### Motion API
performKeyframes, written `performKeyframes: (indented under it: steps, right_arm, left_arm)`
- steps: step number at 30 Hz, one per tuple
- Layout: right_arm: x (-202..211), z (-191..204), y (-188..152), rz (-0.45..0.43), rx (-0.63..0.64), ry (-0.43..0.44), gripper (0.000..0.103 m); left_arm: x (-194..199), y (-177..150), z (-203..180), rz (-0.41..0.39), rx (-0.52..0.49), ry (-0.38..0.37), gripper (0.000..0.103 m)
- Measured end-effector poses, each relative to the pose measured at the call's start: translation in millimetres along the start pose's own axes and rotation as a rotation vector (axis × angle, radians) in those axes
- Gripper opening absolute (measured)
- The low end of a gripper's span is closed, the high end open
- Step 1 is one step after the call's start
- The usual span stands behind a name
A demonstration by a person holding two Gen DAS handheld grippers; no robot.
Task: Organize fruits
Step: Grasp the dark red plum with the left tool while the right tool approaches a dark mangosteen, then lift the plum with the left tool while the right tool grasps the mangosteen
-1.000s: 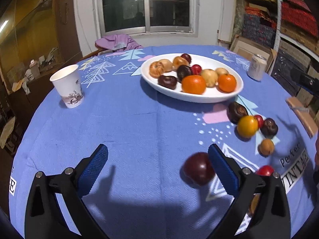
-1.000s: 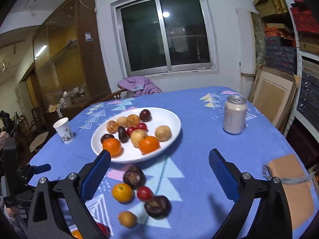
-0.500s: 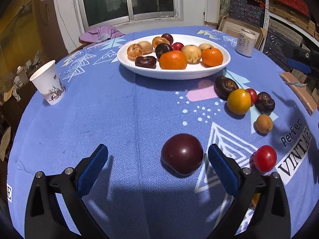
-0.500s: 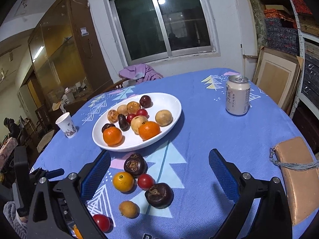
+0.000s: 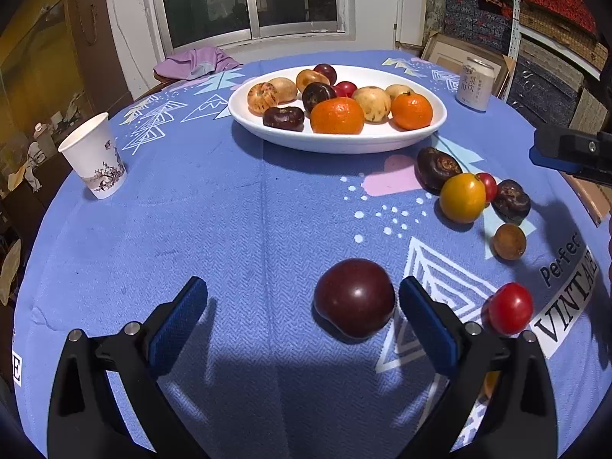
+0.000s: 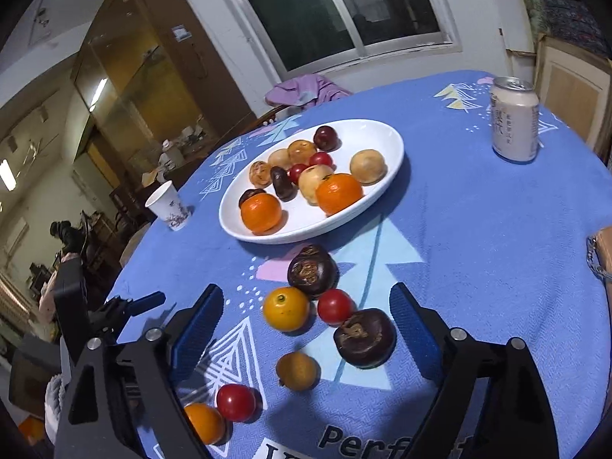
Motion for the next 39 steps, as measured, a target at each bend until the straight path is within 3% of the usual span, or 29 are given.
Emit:
performKeyframes:
  steps: [2,4,7,17,34,37,39]
  right_arm:
    - [0.1,-2.6,-1.0,0.005,0.020,-0.029,0.082]
    - [1.9,-11.8,-4.9,0.024,0.000,-0.058,0.068]
    - [10.2,-21.6,-14.1,0.036,0.025,-0.105,0.057]
    - [1.3,-5.3,-48.8,0.087,0.317,-0.203,0.055]
    - [-6.7,-14.8,-44.6,0.087,0.276,-0.225,0.052]
    - [-7.5,-14.8,-45.2,0.092,0.272,-0.218,0.041]
    - [-7.9,-15.1,-45.9,0.097,0.268,-0.217,0.040]
  left_arm:
    - [1.7,0.9,-0.5,-0.007,-0.002,0.002,0.098]
    - [2.0,2.0,0.6,-0.011,0.005,0.001,0.098]
    - [1.3,1.3,-0.8,-0.001,0.030,-0.040,0.078]
    - [3.1,-1.3,-16.1,0.001,-0.011,-0.081,0.054]
    - [6.1,4.5,-13.0,-0.032,0.014,-0.077,0.053]
    - [7.4,3.6,-14.7,-0.031,0.013,-0.089,0.048]
    - [7.6,1.9,-19.8,-0.022,0.005,-0.113,0.039]
Point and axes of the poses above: each gripper's, at about its wrist camera, not at the fingertips, and x roughly against the way its jaws point, z to its left, y to its top, the point moved 8 cm from there along -x, roughly the way its jaws point, and after that the axes turned 15 degrees about -z, right-handed, at the moved point
